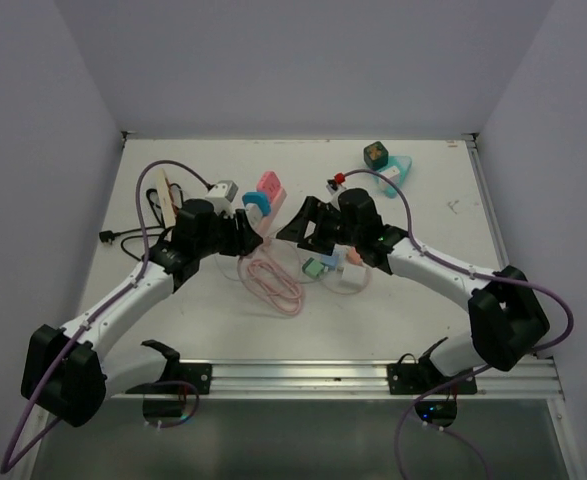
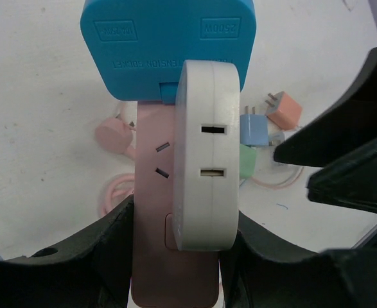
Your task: Pull the plug off the socket
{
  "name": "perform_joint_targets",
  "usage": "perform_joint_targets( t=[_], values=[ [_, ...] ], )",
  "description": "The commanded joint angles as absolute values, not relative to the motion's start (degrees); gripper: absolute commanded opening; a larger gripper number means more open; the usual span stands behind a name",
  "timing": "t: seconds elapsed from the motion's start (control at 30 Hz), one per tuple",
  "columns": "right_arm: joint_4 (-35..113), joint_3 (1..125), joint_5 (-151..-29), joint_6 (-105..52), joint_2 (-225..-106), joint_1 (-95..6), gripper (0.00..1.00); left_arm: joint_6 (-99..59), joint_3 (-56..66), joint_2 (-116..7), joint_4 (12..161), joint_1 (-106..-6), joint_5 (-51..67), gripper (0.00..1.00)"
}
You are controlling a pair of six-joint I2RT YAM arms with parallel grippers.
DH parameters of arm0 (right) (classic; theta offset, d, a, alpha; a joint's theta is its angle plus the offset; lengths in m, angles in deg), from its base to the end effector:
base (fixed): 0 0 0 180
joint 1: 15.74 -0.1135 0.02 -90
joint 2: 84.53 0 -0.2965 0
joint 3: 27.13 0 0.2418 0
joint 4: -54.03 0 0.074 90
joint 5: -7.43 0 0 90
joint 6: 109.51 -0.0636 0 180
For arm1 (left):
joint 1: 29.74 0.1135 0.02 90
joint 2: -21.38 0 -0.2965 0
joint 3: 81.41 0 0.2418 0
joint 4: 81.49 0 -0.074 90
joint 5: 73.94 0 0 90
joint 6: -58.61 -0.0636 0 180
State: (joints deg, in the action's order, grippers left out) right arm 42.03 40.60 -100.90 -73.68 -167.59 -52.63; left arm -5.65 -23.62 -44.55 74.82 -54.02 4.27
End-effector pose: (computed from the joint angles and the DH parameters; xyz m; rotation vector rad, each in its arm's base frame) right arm 0.2573 0.2181 0.2822 0.1211 2.2888 1.2489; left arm 0.2264 -0.1164 0.2781 0.0983 2.2002 -0.7228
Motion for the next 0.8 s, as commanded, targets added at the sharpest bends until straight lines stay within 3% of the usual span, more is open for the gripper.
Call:
perform_joint_targets(
  t=[0.0,0.27,0.53,0.67,0.77],
  values=[
    [51.2,43.5,-99.0,-79.1,-170.0,-54.0,0.83,-0.4,-25.4,-40.9,83.2,-56.1,3.4,0.00],
    [53.5,44.9,-99.4,-80.3,-173.0,-56.3,0.83,0.3,-27.9,-39.7,87.8,-59.8,4.5,0.00],
    [55.0,42.3,-99.9,-81.6,-174.1,-56.4,0.71,0.9,-29.2,-37.2,90.9,-61.3,7.3,0.00],
    [55.7,40.7,-100.2,-81.6,-174.1,-56.3,0.52,1.8,-31.4,-35.5,93.7,-61.5,7.3,0.00],
    [56.0,40.4,-100.5,-81.6,-174.4,-56.4,0.44,2.0,-32.1,-34.8,94.5,-61.5,7.0,0.00]
  ],
)
